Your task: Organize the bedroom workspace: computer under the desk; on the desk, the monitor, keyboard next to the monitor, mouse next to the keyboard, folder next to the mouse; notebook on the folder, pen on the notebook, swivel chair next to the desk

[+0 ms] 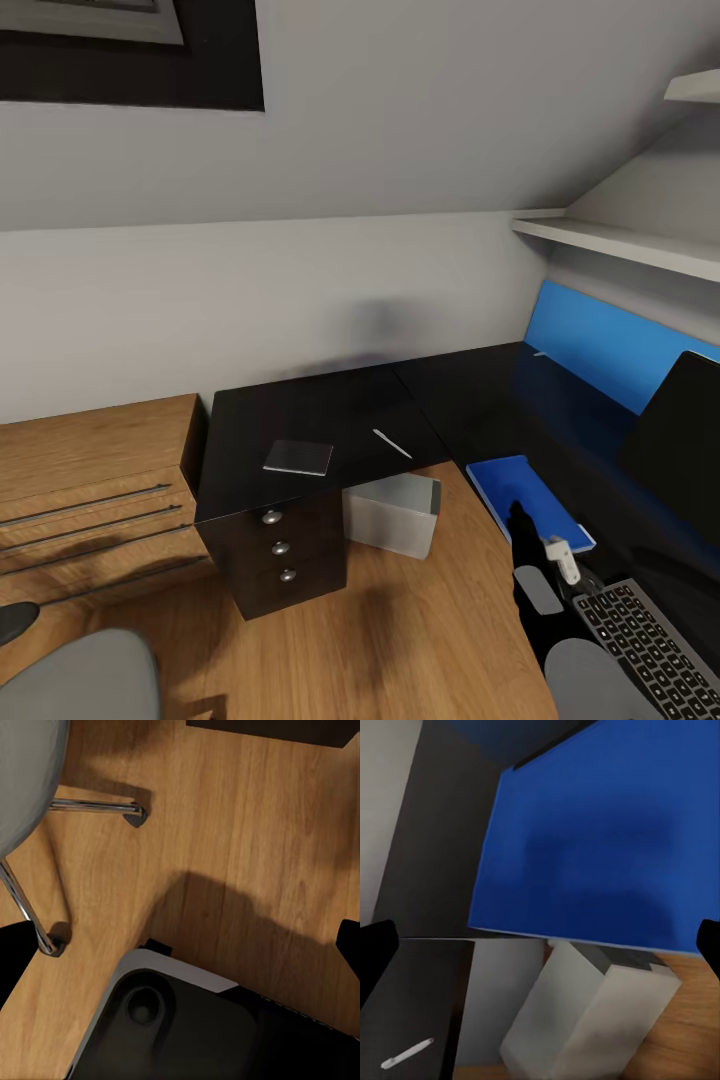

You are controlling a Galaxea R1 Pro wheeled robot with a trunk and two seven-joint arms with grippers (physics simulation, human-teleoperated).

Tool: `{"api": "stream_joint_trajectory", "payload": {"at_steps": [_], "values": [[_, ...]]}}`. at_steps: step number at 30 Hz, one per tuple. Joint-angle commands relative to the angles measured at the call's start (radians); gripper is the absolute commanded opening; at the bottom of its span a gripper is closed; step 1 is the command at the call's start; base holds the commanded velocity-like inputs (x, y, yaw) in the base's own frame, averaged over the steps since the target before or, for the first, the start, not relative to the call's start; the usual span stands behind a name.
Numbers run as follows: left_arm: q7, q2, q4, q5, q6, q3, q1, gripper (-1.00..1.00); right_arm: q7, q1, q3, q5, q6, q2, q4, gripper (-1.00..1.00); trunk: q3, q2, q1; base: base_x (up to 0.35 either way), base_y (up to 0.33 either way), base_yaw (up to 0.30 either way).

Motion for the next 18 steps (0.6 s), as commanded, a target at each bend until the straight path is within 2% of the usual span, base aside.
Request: {"api": "stream_joint_trajectory", "payload": {"at_steps": [1,6,8,10,12,13,16,18], "values": [[0.001,0.000,0.000,0.003,-0.003,-0.002,-0.001,1.00,0.008,-0.001,-0.003,-0.010,-0.002,0.000,0.000,1.00,-0.002,-0.002,0.001,0.000,0.000,0.000],[0.000,0.000,-0.001,0.002,-0.004,-0.004,-0.001,1.00,0.012,-0.001,0.000,-0.009,-0.004,-0.004,-0.002,1.00,-0.002,-0.002,0.001,0.000,0.000,0.000],[0.000,0.000,-0.002,0.002,-0.004,-0.004,-0.001,1.00,0.013,-0.001,0.014,0.005,-0.003,-0.004,-0.002,1.00,-0.002,-0.002,0.001,0.000,0.000,0.000],[0.000,0.000,-0.005,0.002,-0.004,-0.005,-0.001,1.00,0.013,-0.001,0.048,0.041,-0.003,-0.004,-0.001,1.00,-0.002,-0.002,0.001,0.000,0.000,0.000],[0.000,0.000,-0.010,0.002,-0.004,-0.005,-0.001,1.00,0.013,-0.001,0.088,0.095,-0.003,-0.001,0.000,1.00,-0.002,-0.002,0.001,0.000,0.000,0.000],[0.000,0.000,-0.020,0.002,-0.004,-0.005,-0.001,1.00,0.013,-0.001,0.112,0.134,-0.003,0.001,0.002,1.00,-0.002,-0.002,0.001,0.000,0.000,0.000],[-0.001,0.000,-0.039,0.002,-0.004,-0.005,-0.001,1.00,0.012,-0.001,0.144,0.216,-0.003,0.009,0.005,1.00,-0.002,-0.002,0.001,0.000,0.000,0.000],[0.000,0.000,-0.053,0.002,-0.004,-0.005,-0.001,1.00,0.011,-0.001,0.162,0.300,-0.003,0.029,0.006,1.00,-0.002,-0.002,0.001,0.000,0.000,0.000]]}}
